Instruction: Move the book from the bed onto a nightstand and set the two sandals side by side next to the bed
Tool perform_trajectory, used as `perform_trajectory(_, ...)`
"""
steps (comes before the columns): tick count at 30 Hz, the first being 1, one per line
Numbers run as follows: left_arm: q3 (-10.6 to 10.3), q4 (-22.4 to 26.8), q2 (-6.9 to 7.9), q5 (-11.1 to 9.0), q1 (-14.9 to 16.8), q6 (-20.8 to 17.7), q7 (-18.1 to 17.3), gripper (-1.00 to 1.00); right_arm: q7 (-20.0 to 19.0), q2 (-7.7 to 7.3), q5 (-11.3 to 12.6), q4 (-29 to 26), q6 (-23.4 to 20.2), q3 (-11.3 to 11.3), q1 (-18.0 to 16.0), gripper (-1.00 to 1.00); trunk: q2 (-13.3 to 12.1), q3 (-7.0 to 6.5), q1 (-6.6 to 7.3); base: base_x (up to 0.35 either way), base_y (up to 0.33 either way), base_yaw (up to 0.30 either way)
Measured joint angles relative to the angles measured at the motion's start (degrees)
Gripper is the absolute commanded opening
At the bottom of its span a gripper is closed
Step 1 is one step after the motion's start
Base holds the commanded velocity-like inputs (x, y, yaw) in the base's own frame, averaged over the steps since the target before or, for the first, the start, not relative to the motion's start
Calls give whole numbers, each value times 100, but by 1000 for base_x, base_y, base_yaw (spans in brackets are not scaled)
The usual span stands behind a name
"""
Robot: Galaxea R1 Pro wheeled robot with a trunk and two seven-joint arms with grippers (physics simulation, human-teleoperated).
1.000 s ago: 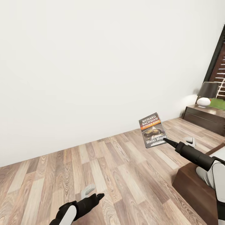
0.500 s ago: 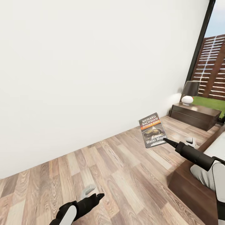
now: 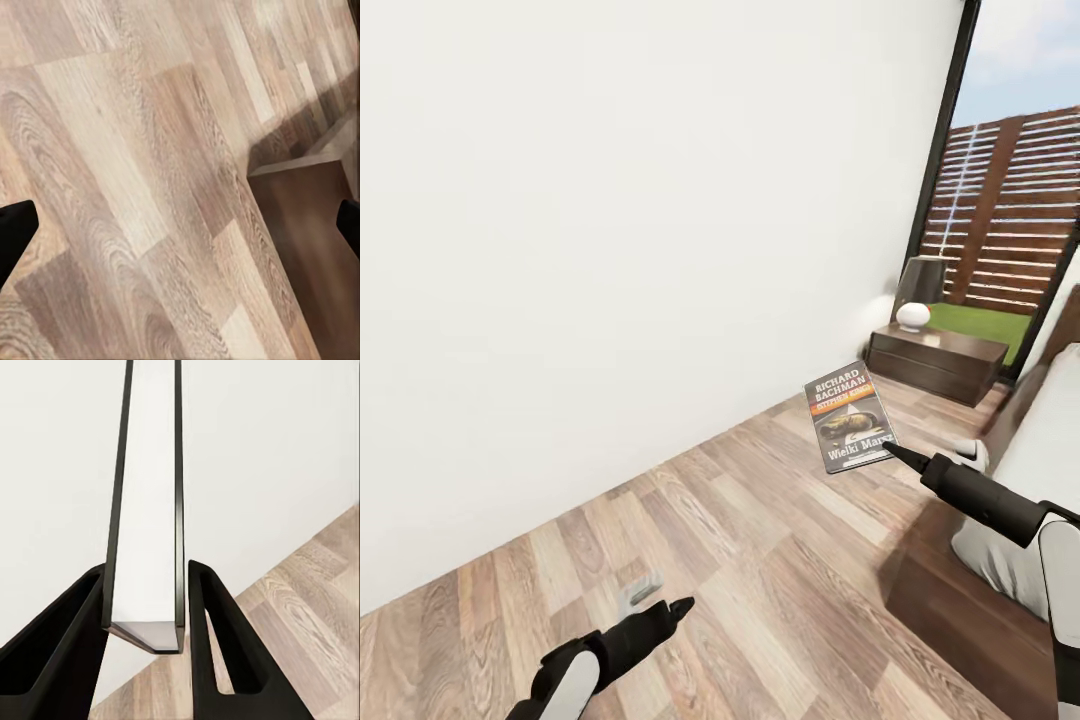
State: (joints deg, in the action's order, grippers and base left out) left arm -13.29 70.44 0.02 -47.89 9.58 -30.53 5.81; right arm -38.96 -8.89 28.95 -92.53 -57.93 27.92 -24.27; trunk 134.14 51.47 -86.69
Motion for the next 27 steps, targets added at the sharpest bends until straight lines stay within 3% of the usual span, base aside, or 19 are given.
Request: perform_trajectory(27,5,-102,-53,16,-28,1,6,100,3,38,-9,1,47,2,0,-100,0,0,0,257,216,-267)
